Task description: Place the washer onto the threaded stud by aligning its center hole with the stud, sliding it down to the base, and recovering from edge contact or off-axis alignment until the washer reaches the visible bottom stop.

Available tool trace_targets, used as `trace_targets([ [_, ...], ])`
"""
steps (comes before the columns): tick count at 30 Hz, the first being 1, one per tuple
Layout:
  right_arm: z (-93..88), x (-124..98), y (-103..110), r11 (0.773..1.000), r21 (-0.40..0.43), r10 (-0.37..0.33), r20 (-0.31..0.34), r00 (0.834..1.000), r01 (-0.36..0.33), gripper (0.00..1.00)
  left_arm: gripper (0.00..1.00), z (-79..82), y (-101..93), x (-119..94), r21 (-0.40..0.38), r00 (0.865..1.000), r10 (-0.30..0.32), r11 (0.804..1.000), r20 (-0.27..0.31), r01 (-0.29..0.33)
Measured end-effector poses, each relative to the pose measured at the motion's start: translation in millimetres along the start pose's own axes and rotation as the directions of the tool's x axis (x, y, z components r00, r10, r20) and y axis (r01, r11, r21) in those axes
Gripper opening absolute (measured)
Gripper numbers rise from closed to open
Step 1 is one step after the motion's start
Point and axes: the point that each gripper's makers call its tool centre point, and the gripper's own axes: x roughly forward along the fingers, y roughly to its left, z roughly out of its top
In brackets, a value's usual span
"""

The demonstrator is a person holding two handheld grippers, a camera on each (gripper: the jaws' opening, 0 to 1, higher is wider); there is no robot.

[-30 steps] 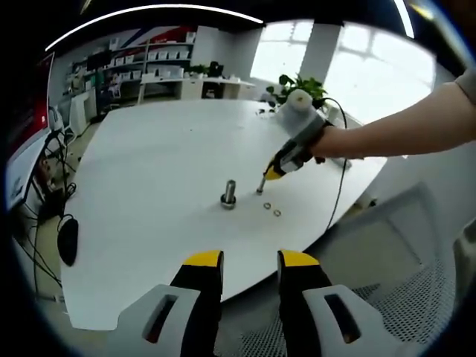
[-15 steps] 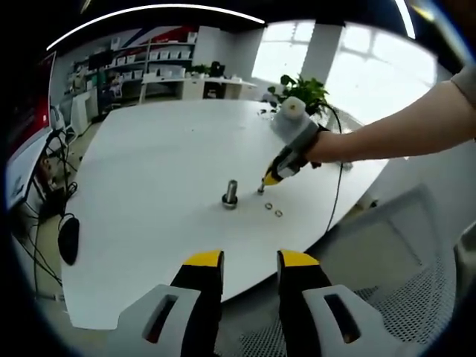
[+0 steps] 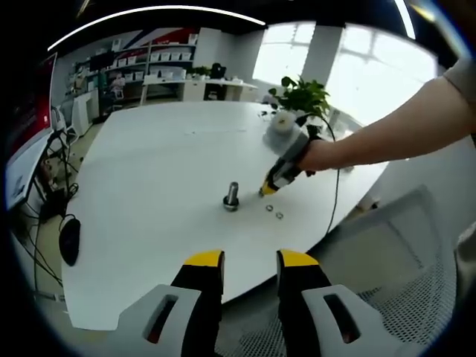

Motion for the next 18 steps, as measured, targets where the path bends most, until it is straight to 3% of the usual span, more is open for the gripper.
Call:
trace_targets([
  [18, 1.4, -1.8, -0.8, 1.0, 0.002, 0.003, -0.002, 1.0, -0.003, 0.16, 0.25, 2.0, -0.6, -0.3, -0.005, 1.0, -0.005, 1.0, 0.01, 0.005],
])
